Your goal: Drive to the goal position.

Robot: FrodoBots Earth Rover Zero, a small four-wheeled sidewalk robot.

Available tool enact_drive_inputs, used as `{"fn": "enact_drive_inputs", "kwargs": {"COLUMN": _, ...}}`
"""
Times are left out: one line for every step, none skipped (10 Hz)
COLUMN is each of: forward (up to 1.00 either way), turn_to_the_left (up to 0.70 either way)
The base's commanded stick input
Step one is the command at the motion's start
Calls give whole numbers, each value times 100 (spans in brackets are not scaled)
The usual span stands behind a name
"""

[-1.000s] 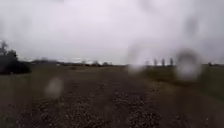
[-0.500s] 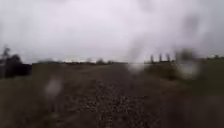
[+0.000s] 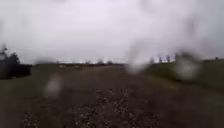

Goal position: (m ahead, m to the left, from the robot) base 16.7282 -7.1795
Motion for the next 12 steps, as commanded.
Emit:
{"fn": "enact_drive_inputs", "kwargs": {"forward": 100, "turn_to_the_left": 0}}
{"fn": "enact_drive_inputs", "kwargs": {"forward": 100, "turn_to_the_left": 0}}
{"fn": "enact_drive_inputs", "kwargs": {"forward": 100, "turn_to_the_left": 0}}
{"fn": "enact_drive_inputs", "kwargs": {"forward": 100, "turn_to_the_left": 0}}
{"fn": "enact_drive_inputs", "kwargs": {"forward": 100, "turn_to_the_left": 0}}
{"fn": "enact_drive_inputs", "kwargs": {"forward": 100, "turn_to_the_left": 0}}
{"fn": "enact_drive_inputs", "kwargs": {"forward": 100, "turn_to_the_left": 0}}
{"fn": "enact_drive_inputs", "kwargs": {"forward": 100, "turn_to_the_left": -15}}
{"fn": "enact_drive_inputs", "kwargs": {"forward": 100, "turn_to_the_left": -31}}
{"fn": "enact_drive_inputs", "kwargs": {"forward": 100, "turn_to_the_left": -25}}
{"fn": "enact_drive_inputs", "kwargs": {"forward": 100, "turn_to_the_left": -6}}
{"fn": "enact_drive_inputs", "kwargs": {"forward": 100, "turn_to_the_left": 0}}
